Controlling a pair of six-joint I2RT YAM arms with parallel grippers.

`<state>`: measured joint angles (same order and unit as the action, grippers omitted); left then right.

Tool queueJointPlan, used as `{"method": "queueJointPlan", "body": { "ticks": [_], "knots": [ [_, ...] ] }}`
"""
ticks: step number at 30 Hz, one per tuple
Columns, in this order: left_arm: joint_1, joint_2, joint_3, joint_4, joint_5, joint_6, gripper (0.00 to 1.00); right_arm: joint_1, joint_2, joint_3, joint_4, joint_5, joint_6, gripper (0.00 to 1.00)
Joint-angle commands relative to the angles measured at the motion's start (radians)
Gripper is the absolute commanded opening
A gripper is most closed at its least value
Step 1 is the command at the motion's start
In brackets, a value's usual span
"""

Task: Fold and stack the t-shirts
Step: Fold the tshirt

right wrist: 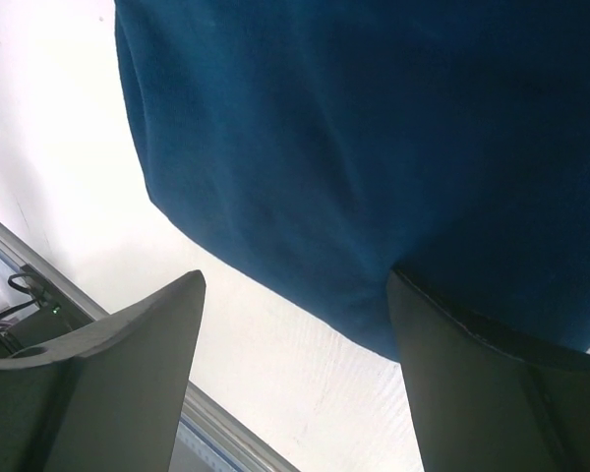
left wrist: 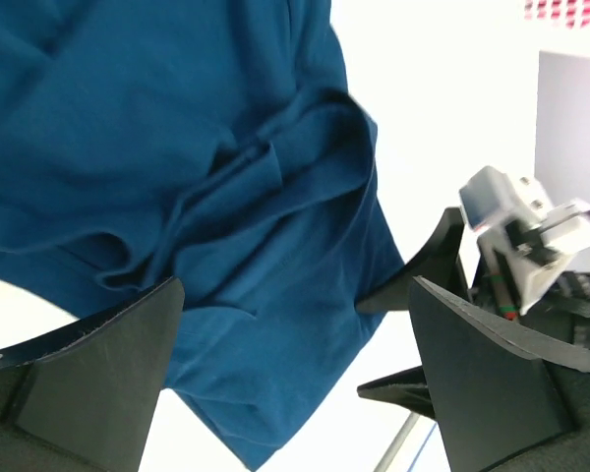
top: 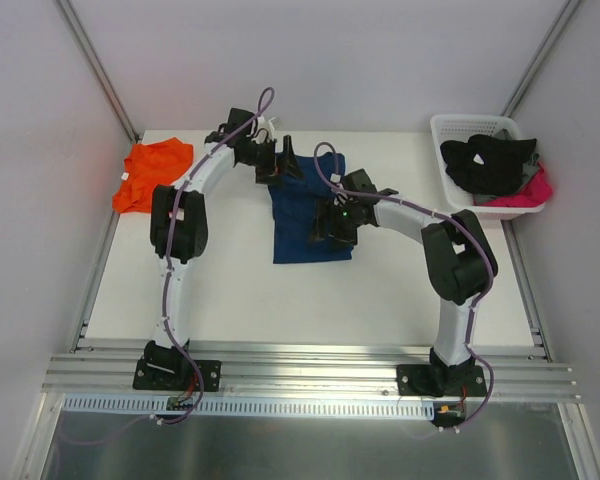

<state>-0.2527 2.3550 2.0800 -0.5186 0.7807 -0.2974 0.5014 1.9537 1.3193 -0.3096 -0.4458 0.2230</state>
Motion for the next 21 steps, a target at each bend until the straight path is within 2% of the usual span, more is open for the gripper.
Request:
{"method": "queueJointPlan", "body": {
  "ticks": [1, 6, 10, 16, 21],
  "knots": [
    [0.010, -0.020, 0.037, 0.008, -0.001, 0.040, 0.99, 0.016, -0.002, 0.009, 0.004, -0.010, -0.008, 0.79],
    [0.015, -0.147, -0.145, 0.006, 0.086, -0.029, 0.94, 0.025, -0.010, 0.005, 0.010, 0.001, -0.017, 0.79],
    [0.015, -0.227, -0.280, 0.006, 0.149, -0.069, 0.83, 0.031, -0.025, 0.009, 0.015, 0.009, -0.027, 0.79],
    [0.000, -0.284, -0.333, 0.008, 0.137, -0.103, 0.80, 0.035, -0.038, -0.011, 0.024, 0.001, -0.020, 0.79],
    [-0.022, -0.238, -0.330, 0.008, 0.121, -0.106, 0.77, 0.034, -0.052, -0.034, 0.030, -0.002, -0.019, 0.79]
  ]
}}
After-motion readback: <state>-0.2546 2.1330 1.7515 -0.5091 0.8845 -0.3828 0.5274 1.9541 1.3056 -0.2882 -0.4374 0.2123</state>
